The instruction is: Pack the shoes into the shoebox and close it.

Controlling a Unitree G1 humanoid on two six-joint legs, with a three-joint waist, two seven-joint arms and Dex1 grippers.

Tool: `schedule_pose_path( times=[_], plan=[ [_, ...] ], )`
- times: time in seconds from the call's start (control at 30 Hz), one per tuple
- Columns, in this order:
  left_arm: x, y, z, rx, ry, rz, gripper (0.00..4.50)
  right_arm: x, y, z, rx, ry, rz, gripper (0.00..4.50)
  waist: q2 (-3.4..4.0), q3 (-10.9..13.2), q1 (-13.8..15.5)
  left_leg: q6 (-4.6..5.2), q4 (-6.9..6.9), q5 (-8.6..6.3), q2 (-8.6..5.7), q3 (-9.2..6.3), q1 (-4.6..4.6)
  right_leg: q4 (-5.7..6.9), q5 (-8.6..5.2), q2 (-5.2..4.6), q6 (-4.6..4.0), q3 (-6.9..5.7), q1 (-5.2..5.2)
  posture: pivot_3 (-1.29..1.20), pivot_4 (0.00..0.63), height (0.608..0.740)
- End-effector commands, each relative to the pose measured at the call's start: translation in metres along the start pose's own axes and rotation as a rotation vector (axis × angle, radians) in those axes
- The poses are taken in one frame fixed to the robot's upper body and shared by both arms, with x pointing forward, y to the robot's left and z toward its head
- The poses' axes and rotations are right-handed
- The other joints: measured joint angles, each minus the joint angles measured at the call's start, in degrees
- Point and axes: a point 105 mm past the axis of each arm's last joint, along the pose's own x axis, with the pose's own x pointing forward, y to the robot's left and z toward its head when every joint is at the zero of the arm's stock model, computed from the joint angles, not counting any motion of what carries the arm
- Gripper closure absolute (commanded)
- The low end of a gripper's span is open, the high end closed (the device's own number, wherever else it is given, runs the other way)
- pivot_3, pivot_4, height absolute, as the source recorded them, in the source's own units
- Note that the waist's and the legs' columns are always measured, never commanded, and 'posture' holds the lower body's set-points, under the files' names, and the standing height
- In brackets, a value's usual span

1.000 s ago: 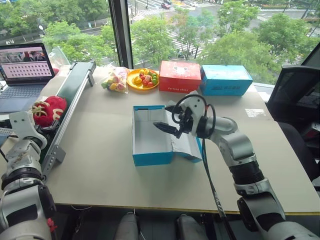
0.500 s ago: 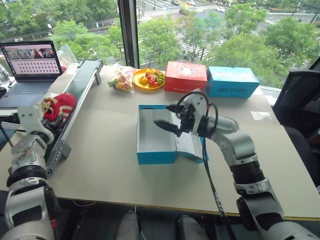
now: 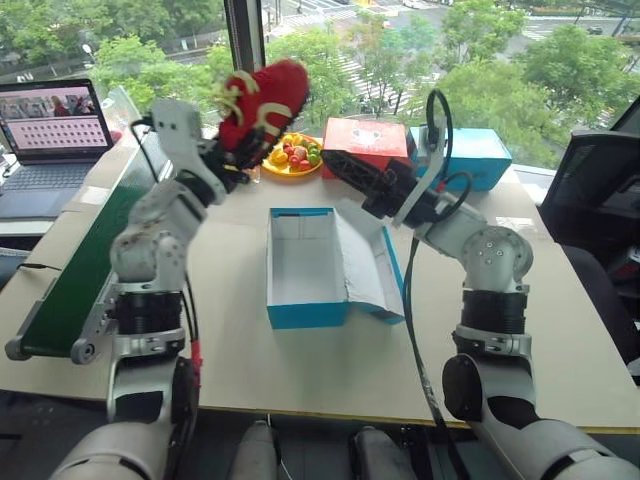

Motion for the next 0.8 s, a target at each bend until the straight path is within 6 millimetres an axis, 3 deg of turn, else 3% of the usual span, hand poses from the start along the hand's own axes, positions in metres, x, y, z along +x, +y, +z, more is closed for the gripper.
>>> schedule_pose_path(
  times=[0.03, 0.27, 0.53, 0.7, 0.8],
  plan=[
    [0.0, -0.019, 0.007, 0.0, -0.021, -0.047, 2.57, 0.001, 0.015, 0.033, 0.043, -0.116, 0.041, 0.0, 0.06, 0.0, -0.3, 0.0, -0.01, 0.0, -0.01, -0.01, 0.0, 0.0, 0.0, 0.0, 0.0, 0.01, 0.0, 0.0, 0.15, 0.74],
    [0.0, -0.035, -0.011, -0.017, 0.029, -0.097, 2.57, 0.002, 0.008, 0.03, 0.059, -0.105, -0.016, 0.0, 0.07, 0.0, -0.9, 0.01, 0.0, 0.01, -0.04, -0.04, 0.0, -0.02, 0.0, -0.01, 0.0, 0.01, 0.02, 0.0, 0.15, 0.74],
    [0.003, -0.043, -0.009, -0.02, 0.018, -0.117, 2.57, 0.004, 0.006, 0.022, 0.06, -0.071, -0.041, 0.0, 0.07, 0.0, -0.9, 0.02, -0.03, 0.01, -0.04, -0.05, 0.0, -0.04, 0.0, 0.0, 0.01, 0.0, 0.02, 0.0, 0.15, 0.74],
    [0.0, -0.023, 0.007, 0.038, -0.011, -0.062, 2.57, -0.017, -0.024, 0.028, 0.011, -0.064, -0.152, 0.0, 0.07, 0.0, -0.8, 0.02, -0.03, 0.01, -0.04, -0.06, 0.0, -0.05, 0.0, 0.0, 0.01, 0.0, 0.03, 0.0, 0.15, 0.74],
    [-0.004, -0.016, 0.012, 0.052, -0.016, -0.049, 2.57, -0.024, -0.027, 0.036, -0.002, -0.067, -0.16, 0.0, 0.08, 0.1, -0.8, 0.02, -0.02, 0.01, -0.05, -0.05, 0.0, -0.05, 0.0, -0.01, 0.01, 0.0, 0.03, 0.0, 0.15, 0.74]
  ],
)
